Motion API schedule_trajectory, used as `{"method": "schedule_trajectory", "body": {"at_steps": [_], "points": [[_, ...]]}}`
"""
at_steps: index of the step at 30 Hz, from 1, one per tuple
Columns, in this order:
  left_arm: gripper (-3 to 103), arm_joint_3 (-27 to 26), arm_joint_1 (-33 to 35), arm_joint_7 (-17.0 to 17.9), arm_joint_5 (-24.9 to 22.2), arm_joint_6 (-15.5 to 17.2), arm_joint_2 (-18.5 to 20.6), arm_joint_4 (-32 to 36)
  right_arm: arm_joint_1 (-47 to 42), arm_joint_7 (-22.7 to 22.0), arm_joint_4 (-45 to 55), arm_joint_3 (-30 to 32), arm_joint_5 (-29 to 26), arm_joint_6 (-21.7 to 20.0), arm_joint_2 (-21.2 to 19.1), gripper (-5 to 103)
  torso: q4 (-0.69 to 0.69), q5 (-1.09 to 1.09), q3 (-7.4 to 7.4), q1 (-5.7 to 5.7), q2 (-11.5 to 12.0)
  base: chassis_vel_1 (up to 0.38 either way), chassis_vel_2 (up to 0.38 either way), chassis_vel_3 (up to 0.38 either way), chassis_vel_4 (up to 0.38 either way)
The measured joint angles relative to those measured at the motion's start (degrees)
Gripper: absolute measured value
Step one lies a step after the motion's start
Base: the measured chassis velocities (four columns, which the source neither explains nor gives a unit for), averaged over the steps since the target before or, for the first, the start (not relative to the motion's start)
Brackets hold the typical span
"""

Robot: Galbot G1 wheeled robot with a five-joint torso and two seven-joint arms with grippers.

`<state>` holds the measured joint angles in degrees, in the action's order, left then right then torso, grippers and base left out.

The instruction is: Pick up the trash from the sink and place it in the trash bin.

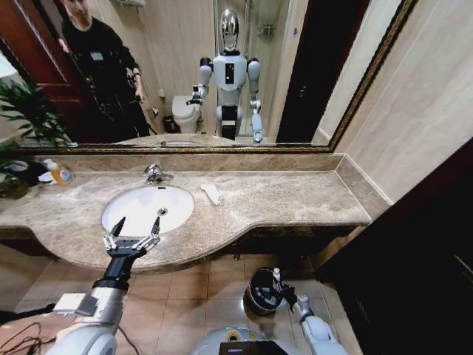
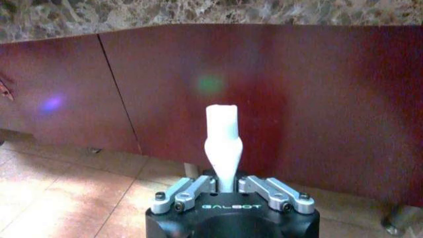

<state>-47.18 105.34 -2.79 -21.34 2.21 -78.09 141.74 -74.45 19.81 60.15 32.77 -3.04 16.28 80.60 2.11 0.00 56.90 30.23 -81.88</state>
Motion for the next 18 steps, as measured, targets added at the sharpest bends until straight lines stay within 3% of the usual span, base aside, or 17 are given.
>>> {"method": "schedule_trajectory", "body": {"at_steps": [3, 8, 9, 12, 14, 15, 17, 18], "points": [[100, 0.0, 0.0, 0.0, 0.0, 0.0, 0.0, 0.0, -0.1, 0.0, 0.3, 0.0, -0.1, 0.0, -0.1, 10, 0.0, 0.0, 0.0, 0.0, 0.0, 0.0, 0.0, 0.0, 0.0], [100, 0.0, 0.0, 0.0, 0.0, 0.0, 0.0, 0.0, -0.3, -0.5, 0.1, -0.2, 0.0, 0.4, 0.0, 30, 0.0, 0.0, 0.0, 0.0, 0.0, 0.0, 0.0, 0.0, 0.0], [100, 0.0, 0.0, 0.0, 0.0, 0.0, 0.0, 0.0, -0.3, -0.5, 0.1, -0.2, 0.0, 0.4, 0.0, 30, 0.0, 0.0, 0.0, 0.0, 0.0, 0.0, 0.0, 0.0, 0.0], [100, 0.0, 0.0, 0.0, 0.0, 0.0, 0.0, 0.0, -0.5, -0.7, 0.0, -0.2, 0.0, 0.6, 0.0, 46, 0.0, 0.0, 0.0, 0.0, 0.0, 0.0, 0.0, 0.0, 0.0], [100, 0.0, 0.0, 0.0, 0.0, 0.0, 0.0, 0.0, -0.6, -0.7, 0.0, -0.3, 0.0, 0.6, 0.0, 46, 0.0, 0.0, 0.0, 0.0, 0.0, 0.0, 0.0, 0.0, 0.0], [100, 0.0, 0.0, 0.0, 0.0, 0.0, 0.0, 0.0, -0.8, -0.7, 0.5, -0.4, 0.0, 0.6, -0.2, 62, 0.0, 0.0, 0.0, 0.0, 0.0, 0.0, 0.0, 0.0, 0.0], [100, 0.0, 0.0, 0.0, 0.0, 0.0, 0.0, 0.0, -0.9, -0.7, 0.8, -0.4, -0.1, 0.6, -0.3, 73, 0.0, 0.0, 0.0, 0.0, 0.0, 0.0, 0.0, 0.0, 0.0], [100, 0.0, 0.0, 0.0, 0.0, 0.0, 0.0, 0.0, -0.9, -0.7, 0.8, -0.4, -0.1, 0.6, -0.3, 73, 0.0, 0.0, 0.0, 0.0, 0.0, 0.0, 0.0, 0.0, 0.0]]}}
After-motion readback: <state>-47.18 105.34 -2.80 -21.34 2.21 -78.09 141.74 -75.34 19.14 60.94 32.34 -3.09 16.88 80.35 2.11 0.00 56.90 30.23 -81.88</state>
